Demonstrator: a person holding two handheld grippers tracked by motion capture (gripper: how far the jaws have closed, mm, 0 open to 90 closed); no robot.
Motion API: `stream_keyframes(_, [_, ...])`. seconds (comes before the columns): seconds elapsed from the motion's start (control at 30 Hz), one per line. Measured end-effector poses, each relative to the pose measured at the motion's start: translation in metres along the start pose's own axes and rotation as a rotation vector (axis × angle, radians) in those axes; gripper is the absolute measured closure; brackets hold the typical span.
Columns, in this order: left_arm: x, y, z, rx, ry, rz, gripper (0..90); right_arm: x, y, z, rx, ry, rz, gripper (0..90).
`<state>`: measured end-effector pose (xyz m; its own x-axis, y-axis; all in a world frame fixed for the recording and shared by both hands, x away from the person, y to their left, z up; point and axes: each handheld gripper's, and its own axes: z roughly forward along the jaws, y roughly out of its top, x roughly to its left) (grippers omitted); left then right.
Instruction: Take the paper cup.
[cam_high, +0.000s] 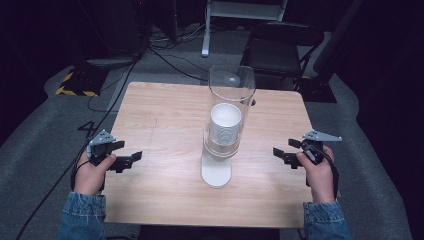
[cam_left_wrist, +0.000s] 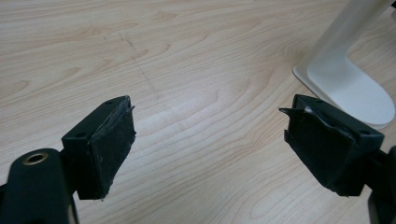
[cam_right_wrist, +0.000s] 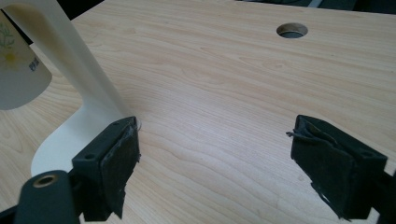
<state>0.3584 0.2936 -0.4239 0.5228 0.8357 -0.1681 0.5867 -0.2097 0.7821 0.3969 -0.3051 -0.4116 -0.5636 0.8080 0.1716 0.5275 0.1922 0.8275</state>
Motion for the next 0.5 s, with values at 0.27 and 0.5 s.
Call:
stream_keyframes(0.27, [-0.002,0.002,-0.002,0.014,-0.024,0.061,15.5,0.016,0.005,0.002,-0.013,0.026,-0.044,16.1])
stream_keyframes(0.5, [-0.005,0.005,-0.002,0.012,-0.026,0.081,15.6,0.041,0.011,0.005,-0.032,0.069,-0.102,16.1])
